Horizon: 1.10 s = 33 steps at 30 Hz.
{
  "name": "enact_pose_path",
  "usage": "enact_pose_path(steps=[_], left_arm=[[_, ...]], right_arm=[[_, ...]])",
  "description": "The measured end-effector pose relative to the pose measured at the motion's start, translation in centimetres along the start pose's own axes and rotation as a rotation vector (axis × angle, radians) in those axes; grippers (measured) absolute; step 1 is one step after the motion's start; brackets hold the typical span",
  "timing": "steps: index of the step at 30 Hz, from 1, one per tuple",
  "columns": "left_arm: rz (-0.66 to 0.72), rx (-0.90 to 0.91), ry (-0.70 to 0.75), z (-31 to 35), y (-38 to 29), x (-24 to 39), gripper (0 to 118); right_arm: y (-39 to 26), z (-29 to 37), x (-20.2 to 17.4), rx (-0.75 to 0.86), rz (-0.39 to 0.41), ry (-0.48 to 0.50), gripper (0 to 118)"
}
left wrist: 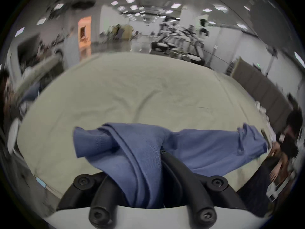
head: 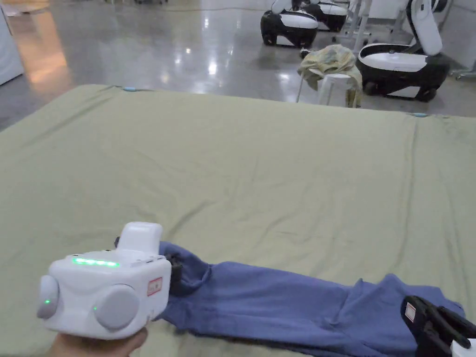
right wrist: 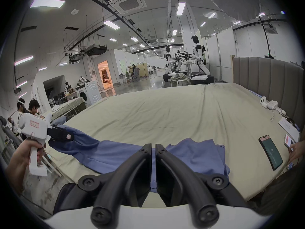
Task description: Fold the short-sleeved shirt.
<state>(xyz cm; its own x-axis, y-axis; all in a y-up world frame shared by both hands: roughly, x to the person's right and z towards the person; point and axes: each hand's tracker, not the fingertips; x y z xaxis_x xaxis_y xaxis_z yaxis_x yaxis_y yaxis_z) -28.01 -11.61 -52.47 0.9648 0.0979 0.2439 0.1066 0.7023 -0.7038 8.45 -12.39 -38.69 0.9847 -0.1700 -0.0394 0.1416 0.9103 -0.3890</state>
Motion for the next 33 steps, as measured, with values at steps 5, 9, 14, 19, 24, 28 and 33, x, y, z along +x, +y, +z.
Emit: enact_pose_path(steps=[5,9,14,19,24,28,33], left_arm=[[-0.243,-0.041,-0.114,-5.8,-0.5,12.5,16],[-0.240,-0.154,-0.043,-12.4,-2.0,16.2,43],[-0.087,-0.089,-0.233,-10.2,-0.7,14.8,74],[0.151,0.167,-0.421,-1.6,0.7,8.4,74],[0.379,0.149,-0.396,-3.0,0.2,2.8,6],[0.313,0.027,-0.349,-8.3,-1.1,6.6,6],[0.255,-0.184,-0.521,-14.4,-3.3,15.0,6]], right_arm=[[-0.3,1.2,1.5,0.016,-0.038,-0.003,6],[-0.7,2.7,2.7,0.034,-0.120,0.001,6],[-0.9,3.3,4.2,0.027,-0.185,0.018,6],[-1.0,3.3,4.8,0.024,-0.167,0.030,6],[-1.5,2.8,5.4,0.008,-0.163,0.040,6],[-1.7,3.0,5.8,0.001,-0.179,0.030,6],[-1.7,3.6,6.6,-0.010,-0.174,0.001,6]])
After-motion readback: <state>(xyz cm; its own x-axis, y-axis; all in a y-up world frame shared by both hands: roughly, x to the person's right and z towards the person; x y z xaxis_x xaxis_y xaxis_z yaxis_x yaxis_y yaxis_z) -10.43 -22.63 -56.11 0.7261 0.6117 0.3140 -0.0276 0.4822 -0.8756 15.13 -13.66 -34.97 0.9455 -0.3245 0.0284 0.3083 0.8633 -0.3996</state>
